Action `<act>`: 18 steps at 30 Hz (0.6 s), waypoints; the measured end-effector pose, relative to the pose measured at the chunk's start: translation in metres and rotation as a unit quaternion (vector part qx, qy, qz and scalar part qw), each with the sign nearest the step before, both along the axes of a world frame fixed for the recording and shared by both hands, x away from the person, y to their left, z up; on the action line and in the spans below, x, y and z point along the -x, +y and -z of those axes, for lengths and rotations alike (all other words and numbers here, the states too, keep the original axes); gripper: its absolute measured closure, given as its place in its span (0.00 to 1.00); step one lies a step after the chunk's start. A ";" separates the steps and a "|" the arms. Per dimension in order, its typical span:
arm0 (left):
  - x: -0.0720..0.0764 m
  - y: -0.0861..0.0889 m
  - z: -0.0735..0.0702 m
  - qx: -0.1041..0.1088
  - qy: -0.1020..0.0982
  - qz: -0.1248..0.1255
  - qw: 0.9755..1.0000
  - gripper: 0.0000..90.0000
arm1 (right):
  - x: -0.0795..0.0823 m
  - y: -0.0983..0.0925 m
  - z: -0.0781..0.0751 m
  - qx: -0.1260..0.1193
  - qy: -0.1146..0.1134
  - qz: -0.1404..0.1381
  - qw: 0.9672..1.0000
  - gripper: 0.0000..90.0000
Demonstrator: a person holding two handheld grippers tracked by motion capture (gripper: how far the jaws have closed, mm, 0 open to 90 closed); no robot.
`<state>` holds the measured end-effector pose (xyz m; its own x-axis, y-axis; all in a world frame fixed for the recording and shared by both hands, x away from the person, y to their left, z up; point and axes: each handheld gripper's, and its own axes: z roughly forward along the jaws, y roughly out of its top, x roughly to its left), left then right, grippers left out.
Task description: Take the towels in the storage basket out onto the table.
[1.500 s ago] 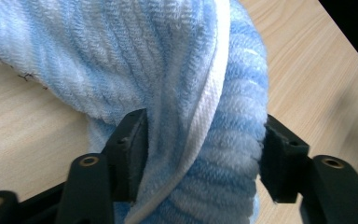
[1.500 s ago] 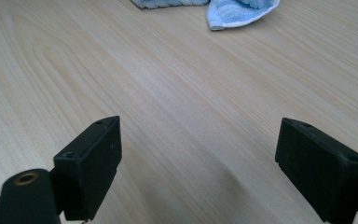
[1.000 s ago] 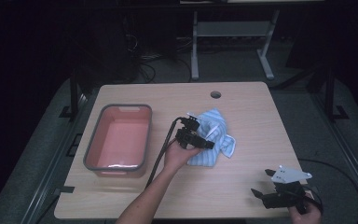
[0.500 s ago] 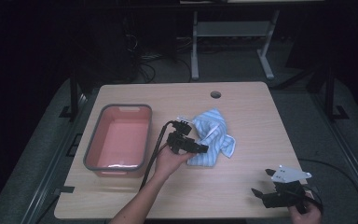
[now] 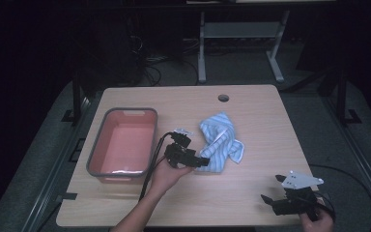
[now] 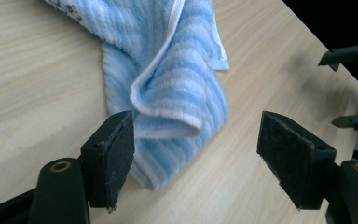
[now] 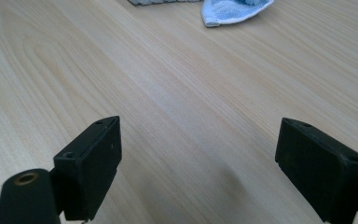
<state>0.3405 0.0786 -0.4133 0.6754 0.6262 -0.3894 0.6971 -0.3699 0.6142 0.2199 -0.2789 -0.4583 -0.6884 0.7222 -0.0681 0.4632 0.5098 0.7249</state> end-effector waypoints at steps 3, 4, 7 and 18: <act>0.006 0.004 0.000 0.002 -0.002 0.000 1.000 0.30 | 0.000 0.000 0.000 0.000 0.001 0.001 1.000 0.15; 0.007 0.004 0.000 0.001 -0.002 0.002 1.000 0.30 | 0.000 0.000 0.000 0.001 -0.001 0.000 1.000 0.15; 0.011 0.008 0.002 0.001 -0.003 0.004 1.000 0.29 | 0.000 -0.001 0.000 -0.002 0.000 0.002 1.000 0.15; 0.028 0.018 0.004 0.013 -0.007 0.004 1.000 0.29 | 0.000 -0.003 -0.001 -0.004 0.000 0.005 1.000 0.15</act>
<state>0.3130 0.0963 -0.4172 0.6853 0.6111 -0.3960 0.6861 -0.3595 0.6325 0.2194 -0.2815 -0.4576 -0.6804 0.7302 -0.0620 0.4683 0.4984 0.7296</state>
